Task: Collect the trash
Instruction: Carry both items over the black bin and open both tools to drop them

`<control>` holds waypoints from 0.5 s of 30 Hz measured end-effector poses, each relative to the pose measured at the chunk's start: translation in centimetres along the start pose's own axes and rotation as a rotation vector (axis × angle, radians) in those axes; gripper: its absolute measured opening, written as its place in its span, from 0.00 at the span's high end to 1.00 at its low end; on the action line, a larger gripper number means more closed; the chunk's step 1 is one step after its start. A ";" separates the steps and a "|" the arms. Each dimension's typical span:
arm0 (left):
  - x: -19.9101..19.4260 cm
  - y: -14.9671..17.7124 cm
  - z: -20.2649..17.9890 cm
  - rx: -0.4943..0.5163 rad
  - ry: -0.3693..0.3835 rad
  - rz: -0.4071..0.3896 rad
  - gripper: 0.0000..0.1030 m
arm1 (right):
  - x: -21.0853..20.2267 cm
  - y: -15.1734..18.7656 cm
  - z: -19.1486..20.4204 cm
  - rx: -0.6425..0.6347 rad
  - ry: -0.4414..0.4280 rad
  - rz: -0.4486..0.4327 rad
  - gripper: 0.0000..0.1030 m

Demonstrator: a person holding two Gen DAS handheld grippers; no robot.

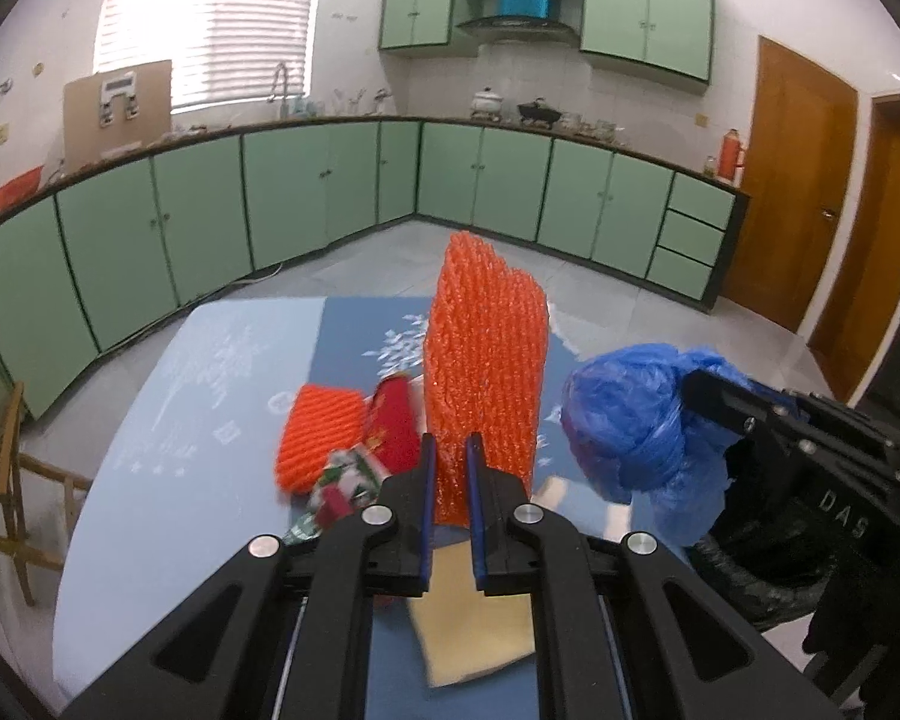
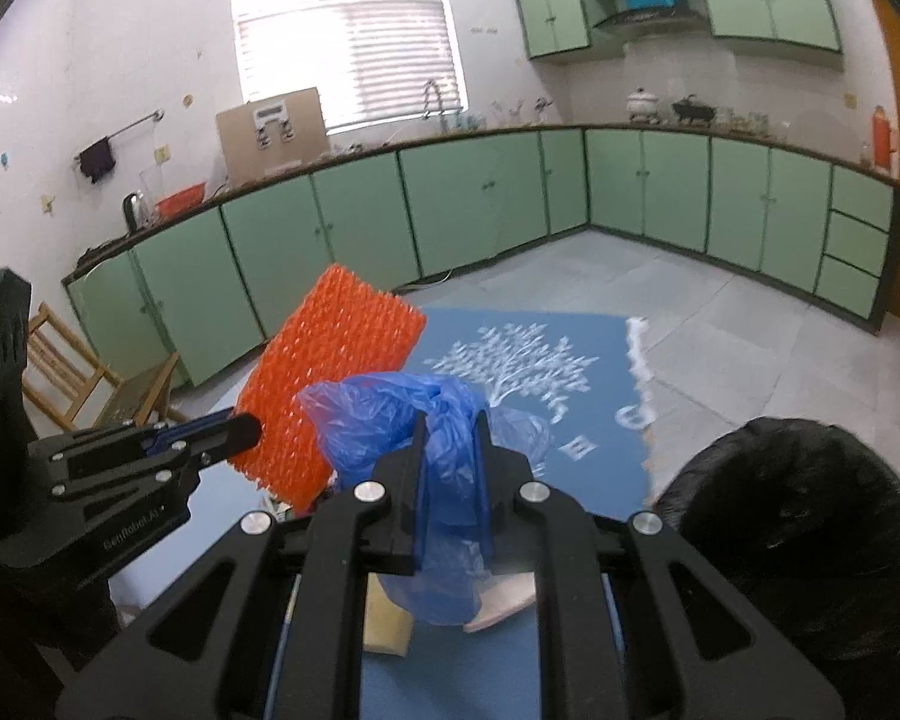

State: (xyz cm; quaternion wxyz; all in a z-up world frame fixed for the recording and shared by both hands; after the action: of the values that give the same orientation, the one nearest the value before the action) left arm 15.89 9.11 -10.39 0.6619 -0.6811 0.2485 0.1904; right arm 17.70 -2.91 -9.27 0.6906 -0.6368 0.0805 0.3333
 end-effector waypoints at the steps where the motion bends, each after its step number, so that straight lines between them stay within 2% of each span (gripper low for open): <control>1: 0.0 -0.3 -0.6 0.007 0.008 -0.004 0.91 | -0.5 -0.3 -0.6 0.004 0.011 -0.008 0.89; 8: 0.9 -1.5 -6.7 0.071 0.096 -0.017 0.91 | -4.8 -0.9 -7.1 0.053 0.129 -0.059 0.89; 15: 3.5 -1.3 -14.5 0.140 0.197 0.013 0.91 | -8.3 1.1 -15.7 0.134 0.272 -0.065 0.89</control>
State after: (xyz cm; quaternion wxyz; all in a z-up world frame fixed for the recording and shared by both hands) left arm 18.46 -5.65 -10.64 0.6789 -0.6472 0.3292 0.1090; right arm 15.67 -20.53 -8.45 0.7247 -0.6308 0.1746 0.2155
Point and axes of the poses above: each gripper's, at about its wrist camera, not at the fingertips, and x roughly the way its jaws point, z to its left, y to its underside, the point moved 10 cm from there along x, roughly the way its jaws point, and after that the axes turned 2 degrees about x, right-handed, at the moved point
